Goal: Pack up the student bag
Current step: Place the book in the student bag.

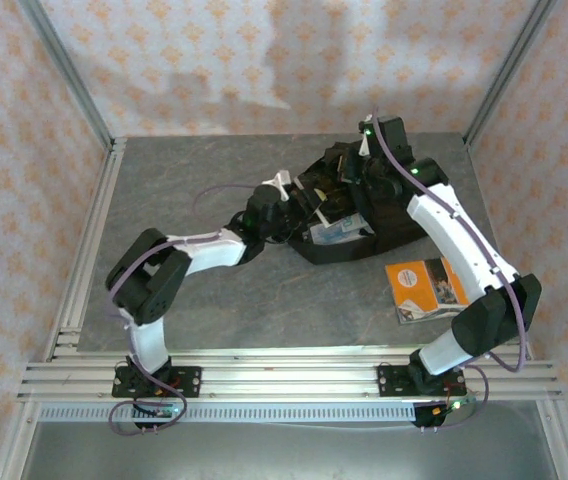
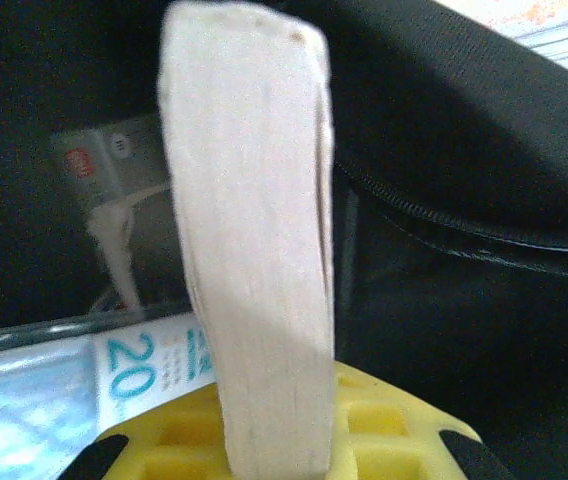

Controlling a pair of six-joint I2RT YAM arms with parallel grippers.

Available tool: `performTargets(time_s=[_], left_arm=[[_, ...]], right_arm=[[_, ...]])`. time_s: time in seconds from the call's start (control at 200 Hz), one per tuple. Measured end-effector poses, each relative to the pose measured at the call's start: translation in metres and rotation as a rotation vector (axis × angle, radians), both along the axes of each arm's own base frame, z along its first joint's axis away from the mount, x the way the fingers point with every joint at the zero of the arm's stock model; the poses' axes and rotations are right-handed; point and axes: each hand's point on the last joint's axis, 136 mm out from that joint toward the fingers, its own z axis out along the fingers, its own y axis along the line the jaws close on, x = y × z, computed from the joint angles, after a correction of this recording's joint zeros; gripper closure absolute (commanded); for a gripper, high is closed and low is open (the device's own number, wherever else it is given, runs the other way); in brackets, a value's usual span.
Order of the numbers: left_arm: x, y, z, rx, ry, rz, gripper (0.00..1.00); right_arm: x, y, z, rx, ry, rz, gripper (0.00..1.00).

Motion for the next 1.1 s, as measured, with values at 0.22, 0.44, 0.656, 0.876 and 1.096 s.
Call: performTargets(time_s=[0.22, 0.44, 0.656, 0.876, 1.096], left_arm=[[0.049, -0.07, -0.033, -0.071, 0.048, -0.056, 0.63], [0.049, -0.082, -0.062, -0.09, 0.139, -0.091, 0.42], [0.029, -0.053, -0.03, 0.034, 0.119, -0.098, 0.33], [0.003, -0.007, 0.037, 0.072, -0.014, -0.074, 0.18], [-0.027, 0.039, 0.021, 0.2, 0.021, 0.01, 0.19]], right_arm=[[0.009, 0.008, -0.003, 0.091, 0.015, -0.043, 1.0], [0.022, 0.012, -0.014, 0.117, 0.029, -0.072, 1.0], [0.028, 0.003, -0.013, 0.103, 0.014, -0.106, 0.94], [0.038, -0.009, -0.018, 0.119, -0.002, -0.154, 0.82], [0.037, 0.007, -0.032, 0.125, 0.022, -0.118, 0.63]])
